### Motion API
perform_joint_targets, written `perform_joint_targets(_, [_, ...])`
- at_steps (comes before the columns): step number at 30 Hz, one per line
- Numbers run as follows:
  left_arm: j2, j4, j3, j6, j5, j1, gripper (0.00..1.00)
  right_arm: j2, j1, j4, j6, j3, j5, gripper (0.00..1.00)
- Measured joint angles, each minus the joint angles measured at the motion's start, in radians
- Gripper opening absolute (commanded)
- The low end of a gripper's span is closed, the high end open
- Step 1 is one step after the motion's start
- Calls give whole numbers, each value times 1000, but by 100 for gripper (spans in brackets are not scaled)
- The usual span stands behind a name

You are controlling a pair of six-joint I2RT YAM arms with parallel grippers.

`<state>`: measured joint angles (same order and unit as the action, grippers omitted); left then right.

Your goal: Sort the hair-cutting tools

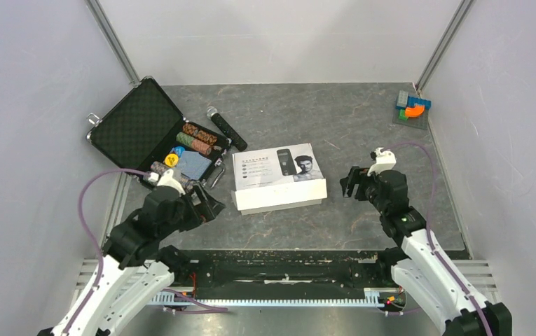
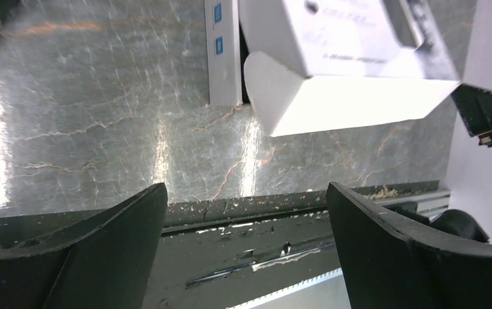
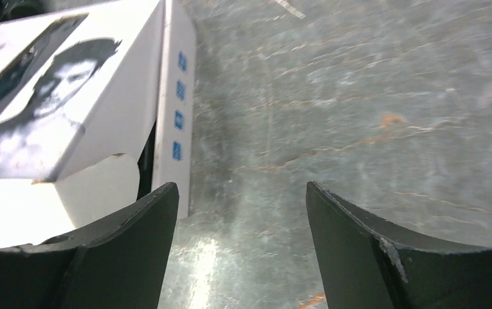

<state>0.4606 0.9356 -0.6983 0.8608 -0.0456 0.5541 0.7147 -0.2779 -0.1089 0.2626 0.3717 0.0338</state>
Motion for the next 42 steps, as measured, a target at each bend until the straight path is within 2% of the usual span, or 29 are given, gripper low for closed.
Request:
perform_joint_targets(4, [7, 61, -116, 0, -48, 0, 100, -45, 0, -36, -13, 27, -86, 75])
perform_joint_targets(8, [116, 26, -187, -15, -56, 0, 96, -36, 0, -45, -28, 70, -79, 74])
perform_joint_targets(19, [399, -229, -100, -33, 49, -22, 100, 125, 0, 32, -23, 105, 291, 75])
perform_joint_targets(24, [447, -319, -66, -33, 106, -69, 100, 175, 0, 71, 2, 105, 377, 76])
perform_joint_targets(30, [500, -439, -14, -31, 184, -151, 100, 147, 11, 93, 25, 105, 338, 81])
perform_joint_targets(36, [586, -519, 28, -30, 218, -171, 100, 86, 96, 137, 82, 58, 251, 82])
perform_joint_targets(42, [621, -554, 32, -30, 216, -186, 100, 181, 144, 221, 199, -14, 275, 81])
